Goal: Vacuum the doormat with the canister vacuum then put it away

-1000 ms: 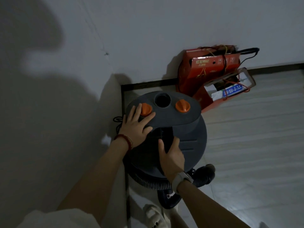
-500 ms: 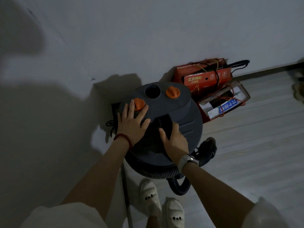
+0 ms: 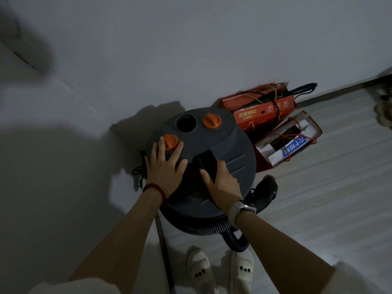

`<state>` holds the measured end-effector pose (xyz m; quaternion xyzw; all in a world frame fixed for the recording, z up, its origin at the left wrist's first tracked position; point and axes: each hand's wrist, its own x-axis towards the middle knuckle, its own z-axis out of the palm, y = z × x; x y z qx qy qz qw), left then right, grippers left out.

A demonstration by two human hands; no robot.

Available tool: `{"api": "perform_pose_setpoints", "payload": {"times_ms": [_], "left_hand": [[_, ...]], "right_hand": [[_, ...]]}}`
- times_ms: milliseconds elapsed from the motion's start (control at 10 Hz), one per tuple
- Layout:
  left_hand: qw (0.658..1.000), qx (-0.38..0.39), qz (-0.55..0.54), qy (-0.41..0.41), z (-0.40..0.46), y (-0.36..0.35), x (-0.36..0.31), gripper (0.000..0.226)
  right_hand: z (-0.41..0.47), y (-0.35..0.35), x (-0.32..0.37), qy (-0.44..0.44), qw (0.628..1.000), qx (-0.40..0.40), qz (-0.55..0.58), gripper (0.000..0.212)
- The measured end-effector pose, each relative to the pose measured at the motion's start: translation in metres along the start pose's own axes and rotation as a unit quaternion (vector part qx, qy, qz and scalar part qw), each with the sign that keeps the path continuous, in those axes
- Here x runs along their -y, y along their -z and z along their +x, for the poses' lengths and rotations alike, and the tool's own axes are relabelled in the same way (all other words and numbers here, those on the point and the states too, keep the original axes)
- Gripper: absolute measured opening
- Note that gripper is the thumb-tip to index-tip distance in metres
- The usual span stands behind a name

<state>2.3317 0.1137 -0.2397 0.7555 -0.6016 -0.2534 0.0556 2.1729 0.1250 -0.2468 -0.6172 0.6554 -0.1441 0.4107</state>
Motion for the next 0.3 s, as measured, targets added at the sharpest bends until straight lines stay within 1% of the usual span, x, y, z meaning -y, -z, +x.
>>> {"api": "perform_pose_setpoints", "payload": {"times_ms": [100, 200, 300], "left_hand": [[1.000, 0.006, 0.019, 0.001, 0.008, 0.002, 0.001, 0.052], [1.000, 0.015, 0.011, 0.009, 0.010, 0.006, 0.000, 0.053], [1.000, 0.018, 0.014, 0.013, 0.014, 0.010, -0.001, 0.053]], "right_hand": [[0.009, 0.003, -0.003, -0.003, 0.998, 0.027, 0.049, 0.043], [0.007, 0.017, 0.006, -0.010, 0.994, 0.064, 0.089, 0.048], [0.010, 0.051, 0.019, -0.001, 0.991, -0.013, 0.132, 0.050]]}}
